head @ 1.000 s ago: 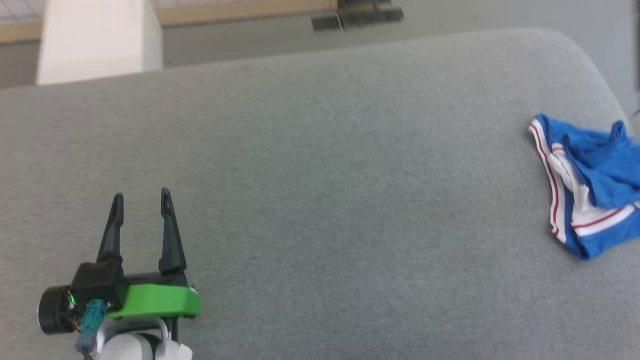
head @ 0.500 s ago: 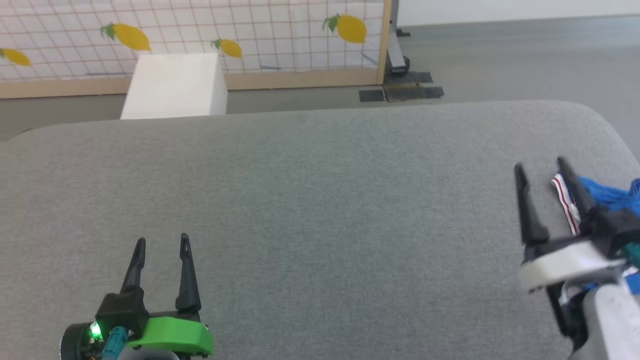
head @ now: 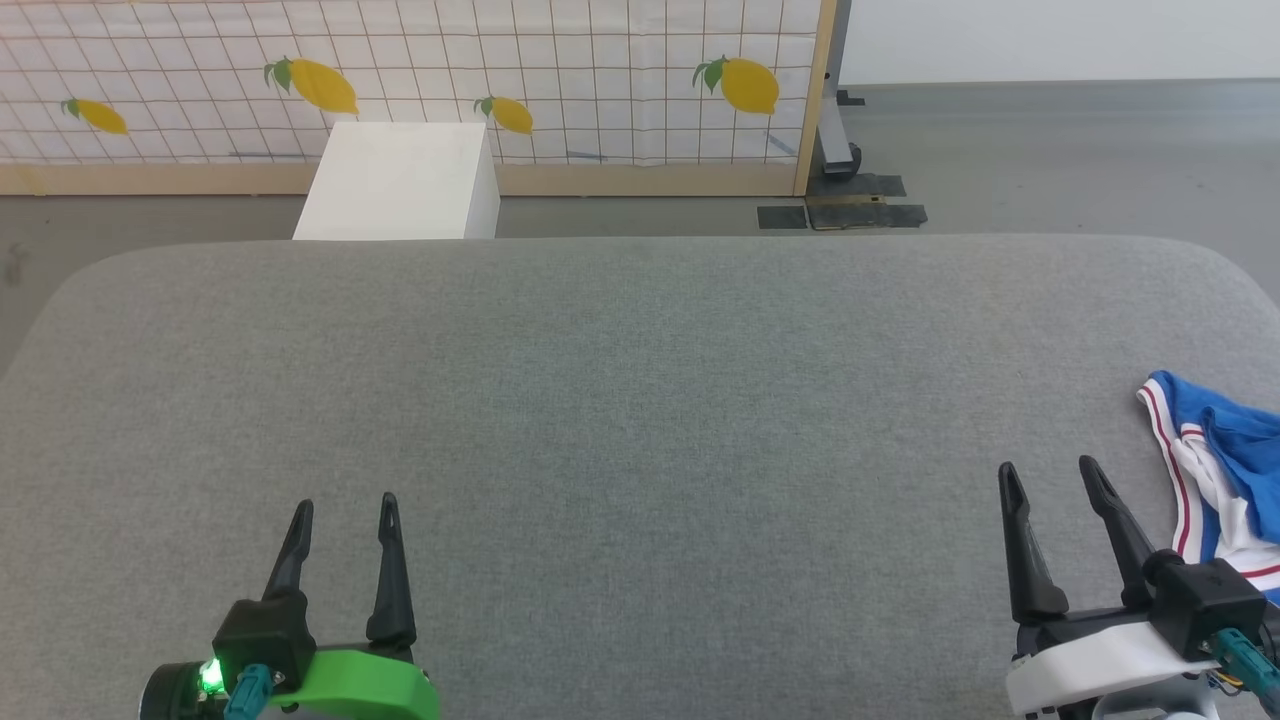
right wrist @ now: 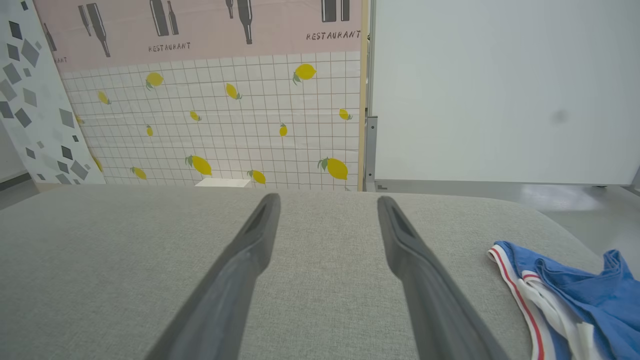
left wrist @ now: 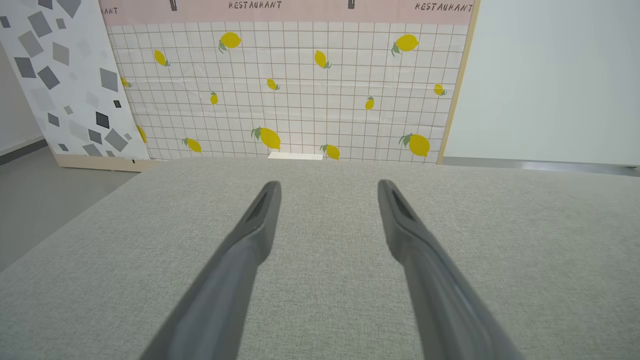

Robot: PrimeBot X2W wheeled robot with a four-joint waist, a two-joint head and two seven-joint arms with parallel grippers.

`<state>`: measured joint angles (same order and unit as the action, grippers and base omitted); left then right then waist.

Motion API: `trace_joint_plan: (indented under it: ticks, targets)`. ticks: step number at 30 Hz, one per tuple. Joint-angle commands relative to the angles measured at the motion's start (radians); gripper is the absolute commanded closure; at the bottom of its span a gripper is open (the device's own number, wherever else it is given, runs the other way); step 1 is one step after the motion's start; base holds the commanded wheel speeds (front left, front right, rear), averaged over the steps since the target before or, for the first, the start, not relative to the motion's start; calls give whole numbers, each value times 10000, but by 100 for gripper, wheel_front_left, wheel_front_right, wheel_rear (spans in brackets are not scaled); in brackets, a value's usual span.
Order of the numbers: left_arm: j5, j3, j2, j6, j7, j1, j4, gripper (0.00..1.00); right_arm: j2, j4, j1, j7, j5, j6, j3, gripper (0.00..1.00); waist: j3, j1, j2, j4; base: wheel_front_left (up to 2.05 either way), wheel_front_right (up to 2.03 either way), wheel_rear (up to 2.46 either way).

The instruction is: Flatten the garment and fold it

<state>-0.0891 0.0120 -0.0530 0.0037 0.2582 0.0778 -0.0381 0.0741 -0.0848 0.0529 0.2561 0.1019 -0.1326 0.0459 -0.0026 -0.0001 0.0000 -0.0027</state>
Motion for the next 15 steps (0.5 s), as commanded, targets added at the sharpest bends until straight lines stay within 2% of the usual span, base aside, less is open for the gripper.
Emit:
trace_joint_plan:
  ticks: [1,12,13,15]
  targets:
    - [-8,2,27,-47,36,83,-55,0,-71,162,116,55,-146,19,71,0,24,1,0,-4,0,0,0]
    - [-52,39,27,-164,36,36,-164,0,-207,647,352,-23,-465,19,104,0,12,1,0,23,0,0,0]
    - [-2,36,0,-127,0,0,-149,100,-196,606,245,-8,-411,0,96,100,11,1,0,23,0,0,0]
    - [0,36,-4,-127,-13,-1,-149,100,-198,593,265,-9,-409,0,98,100,8,1,0,25,0,0,0]
